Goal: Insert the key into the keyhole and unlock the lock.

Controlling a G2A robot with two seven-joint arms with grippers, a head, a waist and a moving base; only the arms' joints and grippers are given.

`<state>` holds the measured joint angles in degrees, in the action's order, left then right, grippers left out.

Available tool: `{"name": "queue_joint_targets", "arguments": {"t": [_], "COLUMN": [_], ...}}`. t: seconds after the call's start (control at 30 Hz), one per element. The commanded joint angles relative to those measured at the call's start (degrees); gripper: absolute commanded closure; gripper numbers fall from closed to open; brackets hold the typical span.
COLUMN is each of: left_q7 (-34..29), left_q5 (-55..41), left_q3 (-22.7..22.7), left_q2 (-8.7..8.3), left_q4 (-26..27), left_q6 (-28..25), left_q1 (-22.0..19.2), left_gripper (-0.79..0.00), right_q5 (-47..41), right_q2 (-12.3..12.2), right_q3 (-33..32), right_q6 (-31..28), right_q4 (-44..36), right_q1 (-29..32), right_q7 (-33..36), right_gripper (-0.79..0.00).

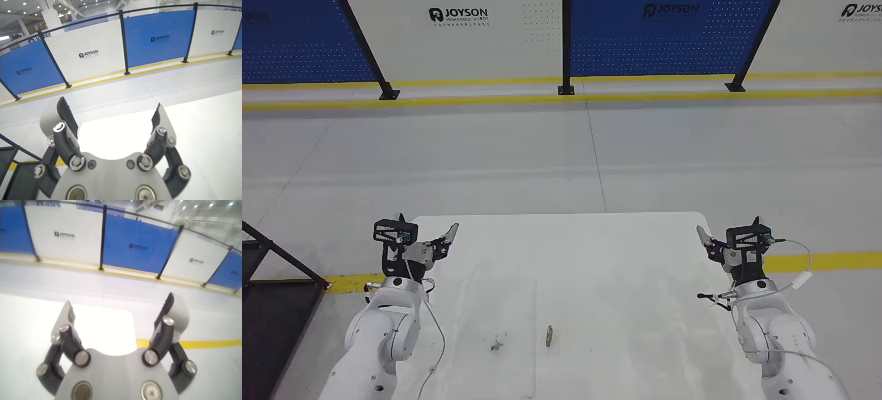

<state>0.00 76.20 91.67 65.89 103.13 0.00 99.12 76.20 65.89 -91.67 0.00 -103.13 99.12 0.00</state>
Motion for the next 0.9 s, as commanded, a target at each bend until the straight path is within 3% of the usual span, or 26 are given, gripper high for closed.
{"name": "queue_joint_targets", "arguments": {"t": [0.0, 0.13, 0.23, 0.47, 0.63, 0.77, 0.87], "left_q7": [0.0, -0.01, 0.86, 1.95, -1.47, -7.8, -13.04], "left_q5": [0.0, -0.16, 0.49, 0.28, -1.74, -2.18, -0.93], "left_q3": [0.0, -0.09, 1.0, 8.52, 12.39, 11.86, 9.23], "left_q2": [0.0, 0.01, -0.14, -0.93, -1.3, -1.35, -1.16], "left_q4": [0.0, 0.05, 1.65, 8.23, 13.28, 16.84, 17.89], "left_q6": [0.0, -0.29, -2.58, -13.16, -23.66, -27.66, -26.94], "left_q1": [0.0, 0.14, 3.27, 17.6, 29.09, 35.3, 35.52], "left_gripper": [-0.785, -0.785, -0.785, -0.785, -0.785, -0.785, -0.785], "right_q5": [0.0, 0.0, 0.0, 0.0, 0.0, 0.0, 0.0], "right_q2": [0.0, 0.0, 0.0, 0.0, 0.0, 0.0, 0.0], "right_q3": [0.0, 0.0, 0.0, 0.0, 0.0, 0.0, 0.0], "right_q6": [0.0, 0.0, 0.0, 0.0, 0.0, 0.0, 0.0], "right_q4": [0.0, 0.0, 0.0, 0.0, 0.0, 0.0, 0.0], "right_q1": [0.0, 0.0, 0.0, 0.0, 0.0, 0.0, 0.0], "right_q7": [0.0, 0.0, 0.0, 0.0, 0.0, 0.0, 0.0], "right_gripper": [-0.785, -0.785, -0.785, -0.785, -0.785, -0.785, -0.785]}}
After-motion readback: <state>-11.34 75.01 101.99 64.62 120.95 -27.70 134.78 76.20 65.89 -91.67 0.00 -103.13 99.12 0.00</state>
